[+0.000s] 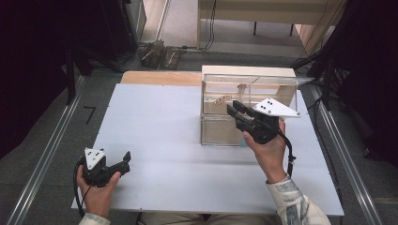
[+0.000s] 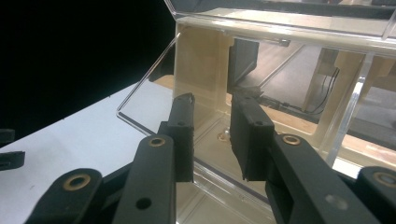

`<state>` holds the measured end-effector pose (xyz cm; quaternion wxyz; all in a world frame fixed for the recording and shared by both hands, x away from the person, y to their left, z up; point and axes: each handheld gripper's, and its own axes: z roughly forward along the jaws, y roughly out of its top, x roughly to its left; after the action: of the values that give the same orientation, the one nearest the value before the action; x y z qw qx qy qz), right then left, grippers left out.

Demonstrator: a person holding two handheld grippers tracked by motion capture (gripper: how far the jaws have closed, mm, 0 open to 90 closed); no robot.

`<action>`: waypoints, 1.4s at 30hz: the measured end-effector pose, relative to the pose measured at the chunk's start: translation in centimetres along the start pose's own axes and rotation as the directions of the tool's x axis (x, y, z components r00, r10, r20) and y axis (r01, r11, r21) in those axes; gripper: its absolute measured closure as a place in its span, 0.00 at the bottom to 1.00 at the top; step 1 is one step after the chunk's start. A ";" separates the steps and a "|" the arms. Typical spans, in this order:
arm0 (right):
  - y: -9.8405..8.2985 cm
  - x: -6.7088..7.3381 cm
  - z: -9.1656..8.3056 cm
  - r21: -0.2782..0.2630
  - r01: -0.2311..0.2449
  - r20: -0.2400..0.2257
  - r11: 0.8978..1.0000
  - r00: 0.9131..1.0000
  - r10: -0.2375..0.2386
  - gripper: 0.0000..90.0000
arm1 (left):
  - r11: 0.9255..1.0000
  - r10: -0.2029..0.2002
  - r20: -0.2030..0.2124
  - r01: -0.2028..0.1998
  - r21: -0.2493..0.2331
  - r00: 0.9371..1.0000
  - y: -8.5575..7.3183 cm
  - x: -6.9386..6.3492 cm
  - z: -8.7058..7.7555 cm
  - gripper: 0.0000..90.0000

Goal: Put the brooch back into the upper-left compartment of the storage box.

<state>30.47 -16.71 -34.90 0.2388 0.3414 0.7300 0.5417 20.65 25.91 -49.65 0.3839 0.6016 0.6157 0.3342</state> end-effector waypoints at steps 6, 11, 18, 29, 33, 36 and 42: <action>0.0 0.0 -0.3 0.008 -0.002 0.004 1.000 1.000 0.002 0.67 | 1.000 0.000 0.001 0.000 0.002 1.000 0.0 0.0 0.0 0.07; -0.1 0.4 -0.6 0.013 0.006 -0.006 1.000 1.000 -0.006 0.58 | 1.000 -0.001 0.001 0.001 0.002 1.000 0.0 0.0 0.0 0.07; -0.4 0.6 -1.5 0.013 0.015 -0.010 1.000 1.000 -0.015 0.48 | 1.000 -0.002 0.000 0.002 -0.002 1.000 0.0 0.0 0.0 0.07; -1.3 0.5 -2.7 0.017 0.022 -0.005 1.000 1.000 -0.022 0.40 | 1.000 -0.002 -0.001 0.002 -0.004 1.000 0.0 0.0 -0.1 0.07; -1.8 0.3 -3.1 0.022 0.015 -0.007 1.000 1.000 -0.015 0.33 | 1.000 -0.005 0.002 0.005 -0.002 1.000 0.0 0.0 -0.1 0.07; -2.3 0.3 -3.7 0.018 0.021 -0.003 1.000 1.000 -0.021 0.30 | 1.000 -0.001 0.002 0.001 0.000 1.000 0.0 0.0 -0.1 0.07; -3.4 -0.1 -4.5 0.032 0.017 0.010 0.999 1.000 -0.017 0.27 | 1.000 -0.001 0.001 0.001 0.001 1.000 0.0 -0.1 -0.1 0.07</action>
<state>26.47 -20.26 -36.81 0.2416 0.3418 0.7402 0.5262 20.61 25.84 -49.58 0.3842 0.6014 0.6160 0.3336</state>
